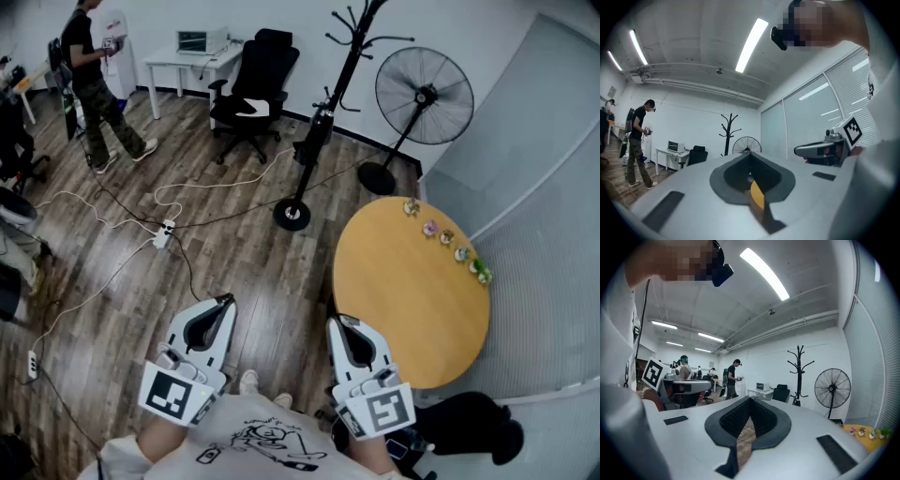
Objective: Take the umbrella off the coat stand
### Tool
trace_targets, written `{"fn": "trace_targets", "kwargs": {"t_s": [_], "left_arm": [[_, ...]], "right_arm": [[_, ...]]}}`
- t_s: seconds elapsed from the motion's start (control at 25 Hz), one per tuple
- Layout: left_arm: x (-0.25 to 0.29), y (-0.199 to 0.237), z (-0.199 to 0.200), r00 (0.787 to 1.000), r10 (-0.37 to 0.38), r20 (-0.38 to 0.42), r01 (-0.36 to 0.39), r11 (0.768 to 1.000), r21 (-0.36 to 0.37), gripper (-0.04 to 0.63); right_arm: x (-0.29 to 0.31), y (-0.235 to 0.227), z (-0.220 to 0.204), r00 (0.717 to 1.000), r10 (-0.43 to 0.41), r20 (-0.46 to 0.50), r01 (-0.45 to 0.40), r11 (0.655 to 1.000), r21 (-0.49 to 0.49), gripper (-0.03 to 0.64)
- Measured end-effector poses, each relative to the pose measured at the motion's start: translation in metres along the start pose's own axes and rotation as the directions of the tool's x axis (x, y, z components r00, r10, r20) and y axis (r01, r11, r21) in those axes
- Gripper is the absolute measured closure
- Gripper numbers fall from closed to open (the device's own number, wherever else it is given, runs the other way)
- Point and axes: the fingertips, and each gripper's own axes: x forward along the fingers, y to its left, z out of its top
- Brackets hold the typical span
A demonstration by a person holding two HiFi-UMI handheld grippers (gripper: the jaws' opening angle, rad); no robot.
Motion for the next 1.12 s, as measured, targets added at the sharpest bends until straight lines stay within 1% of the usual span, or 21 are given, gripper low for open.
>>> {"fn": "trace_targets", "kwargs": {"t_s": [0.16, 0.28, 0.48, 0.6, 0.72, 0.76, 0.8, 0.84, 0.88, 0.92, 0.96, 1.12], "left_arm": [[-0.001, -0.014, 0.008, 1.0, -0.027, 0.012, 0.026, 0.999, 0.022, 0.588], [0.0, -0.018, 0.011, 1.0, -0.023, 0.003, 0.023, 0.999, 0.027, 0.588], [0.002, -0.021, 0.014, 0.999, -0.034, 0.006, 0.034, 0.999, 0.016, 0.588], [0.003, -0.019, 0.013, 0.999, -0.032, 0.014, 0.031, 0.999, 0.026, 0.588], [0.001, -0.015, 0.008, 1.0, -0.028, -0.006, 0.028, 1.0, 0.014, 0.588], [0.002, -0.014, 0.007, 1.0, -0.029, -0.012, 0.029, 0.999, 0.012, 0.589], [0.002, -0.013, 0.008, 0.999, -0.033, -0.009, 0.033, 0.999, 0.013, 0.588], [0.003, -0.012, 0.009, 0.999, -0.038, -0.002, 0.038, 0.999, 0.014, 0.588], [0.004, -0.01, 0.009, 0.999, -0.041, 0.002, 0.041, 0.999, 0.014, 0.588], [0.005, -0.008, 0.008, 0.999, -0.043, 0.0, 0.043, 0.999, 0.012, 0.588], [0.005, -0.005, 0.006, 0.999, -0.043, -0.006, 0.043, 0.999, 0.01, 0.588], [0.003, 0.013, 0.0, 0.999, -0.032, -0.036, 0.032, 0.999, 0.007, 0.588]], "right_arm": [[-0.009, -0.001, 0.002, 1.0, -0.002, -0.002, 0.002, 1.0, 0.008, 0.601], [-0.011, -0.002, 0.003, 1.0, 0.002, -0.003, -0.002, 1.0, 0.008, 0.601], [-0.01, -0.006, 0.004, 1.0, -0.007, 0.002, 0.007, 1.0, 0.018, 0.601], [-0.009, -0.006, 0.002, 1.0, -0.011, 0.001, 0.011, 1.0, 0.013, 0.598], [-0.007, -0.005, 0.001, 1.0, -0.01, 0.005, 0.01, 1.0, 0.006, 0.586], [-0.005, -0.005, 0.001, 1.0, -0.004, 0.006, 0.004, 1.0, 0.011, 0.556], [-0.003, -0.005, 0.0, 1.0, 0.002, 0.005, -0.002, 1.0, 0.022, 0.492], [0.001, -0.005, -0.001, 1.0, 0.006, 0.004, -0.007, 0.999, 0.036, 0.384], [0.004, -0.006, -0.003, 1.0, 0.008, 0.001, -0.008, 0.999, 0.046, 0.318], [0.007, -0.007, -0.004, 1.0, 0.007, -0.003, -0.007, 0.999, 0.05, 0.293], [0.01, -0.007, -0.005, 1.0, 0.005, -0.006, -0.005, 0.999, 0.051, 0.282], [0.022, -0.004, -0.005, 1.0, -0.004, -0.006, 0.004, 0.999, 0.049, 0.272]]}}
